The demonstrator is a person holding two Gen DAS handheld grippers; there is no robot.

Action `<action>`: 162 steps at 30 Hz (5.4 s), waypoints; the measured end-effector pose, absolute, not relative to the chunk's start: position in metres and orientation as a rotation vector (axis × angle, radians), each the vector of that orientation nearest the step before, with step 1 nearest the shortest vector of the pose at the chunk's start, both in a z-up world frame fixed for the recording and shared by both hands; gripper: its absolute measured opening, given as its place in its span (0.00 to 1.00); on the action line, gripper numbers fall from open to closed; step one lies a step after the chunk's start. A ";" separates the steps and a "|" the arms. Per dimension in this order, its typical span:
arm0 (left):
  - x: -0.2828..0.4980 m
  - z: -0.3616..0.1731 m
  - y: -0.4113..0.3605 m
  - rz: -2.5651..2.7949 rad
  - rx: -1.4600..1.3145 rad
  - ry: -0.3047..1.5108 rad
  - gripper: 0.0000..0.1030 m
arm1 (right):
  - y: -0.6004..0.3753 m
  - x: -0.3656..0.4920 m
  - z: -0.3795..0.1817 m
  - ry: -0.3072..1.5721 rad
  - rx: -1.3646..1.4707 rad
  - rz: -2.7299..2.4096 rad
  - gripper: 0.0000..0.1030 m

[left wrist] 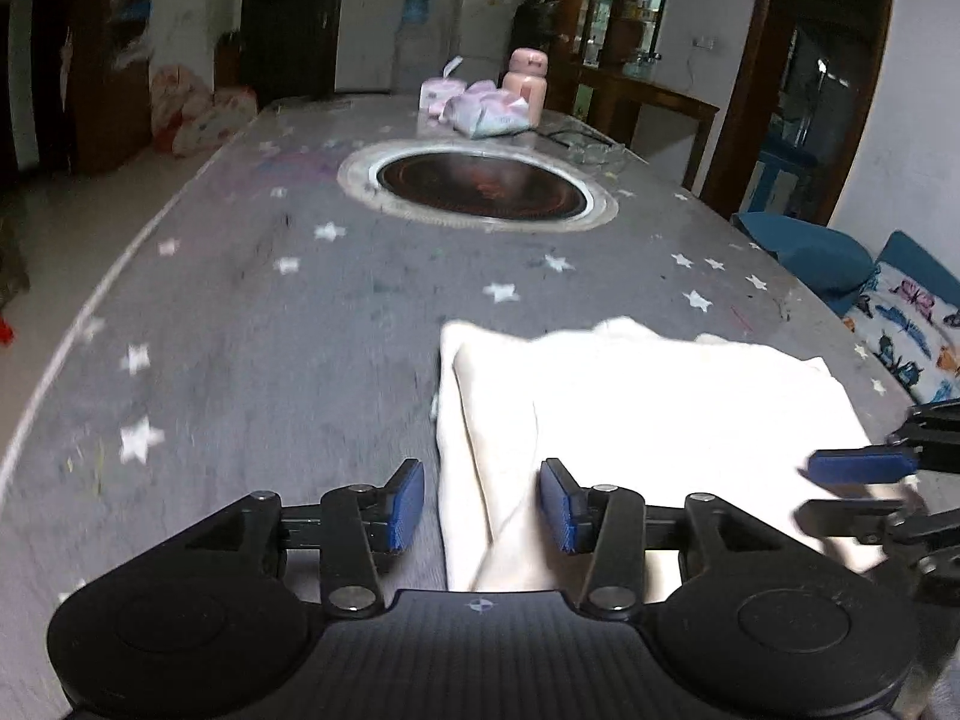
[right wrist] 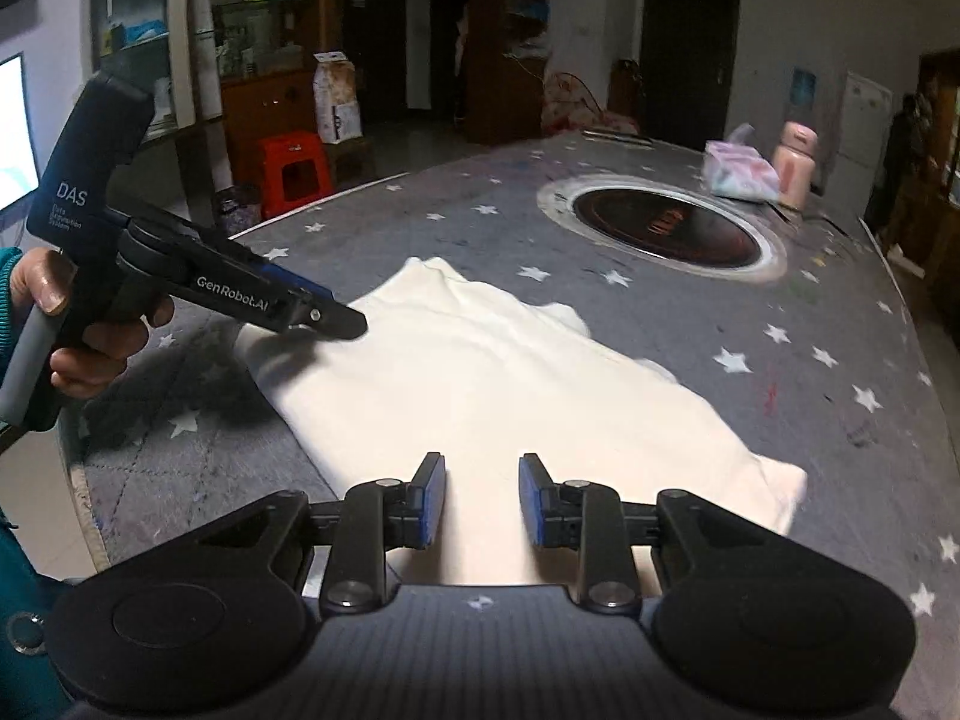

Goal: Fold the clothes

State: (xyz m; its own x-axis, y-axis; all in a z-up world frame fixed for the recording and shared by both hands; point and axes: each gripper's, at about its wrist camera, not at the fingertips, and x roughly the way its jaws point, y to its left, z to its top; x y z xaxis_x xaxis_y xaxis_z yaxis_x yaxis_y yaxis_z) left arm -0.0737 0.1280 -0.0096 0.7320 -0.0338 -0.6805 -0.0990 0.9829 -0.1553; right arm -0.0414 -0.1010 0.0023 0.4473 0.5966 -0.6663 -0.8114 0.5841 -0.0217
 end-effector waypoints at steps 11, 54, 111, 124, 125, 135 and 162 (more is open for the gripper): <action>-0.099 -0.008 0.121 -0.009 -0.243 0.785 0.29 | -0.106 -0.055 0.000 0.660 -0.452 0.935 0.26; -0.081 0.019 0.080 0.010 -0.109 0.701 0.95 | -0.157 -0.008 0.011 0.687 -0.095 0.658 0.88; -0.153 0.011 0.084 0.219 -0.161 0.730 1.00 | -0.130 -0.114 0.011 0.586 -0.185 0.780 1.00; -0.147 0.021 0.148 0.363 -0.267 0.672 1.00 | -0.050 -0.128 0.014 0.568 -0.460 1.000 0.80; -0.145 0.021 0.152 0.357 -0.286 0.675 1.00 | -0.043 -0.129 0.014 0.570 -0.483 1.018 0.77; -0.123 0.013 0.177 0.244 -0.518 0.728 1.00 | 0.010 -0.129 -0.001 0.546 -0.681 1.070 0.37; -0.069 -0.027 0.158 0.098 -1.003 0.838 0.20 | -0.063 -0.080 0.034 0.620 -0.252 1.162 0.15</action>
State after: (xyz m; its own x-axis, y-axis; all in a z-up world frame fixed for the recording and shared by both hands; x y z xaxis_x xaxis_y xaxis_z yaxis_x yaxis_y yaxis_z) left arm -0.0694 0.1581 -0.0275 0.6923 -0.2908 -0.6604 -0.4358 0.5609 -0.7039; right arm -0.0804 -0.0632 0.0341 0.2551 0.7767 -0.5759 -0.9110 0.3926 0.1260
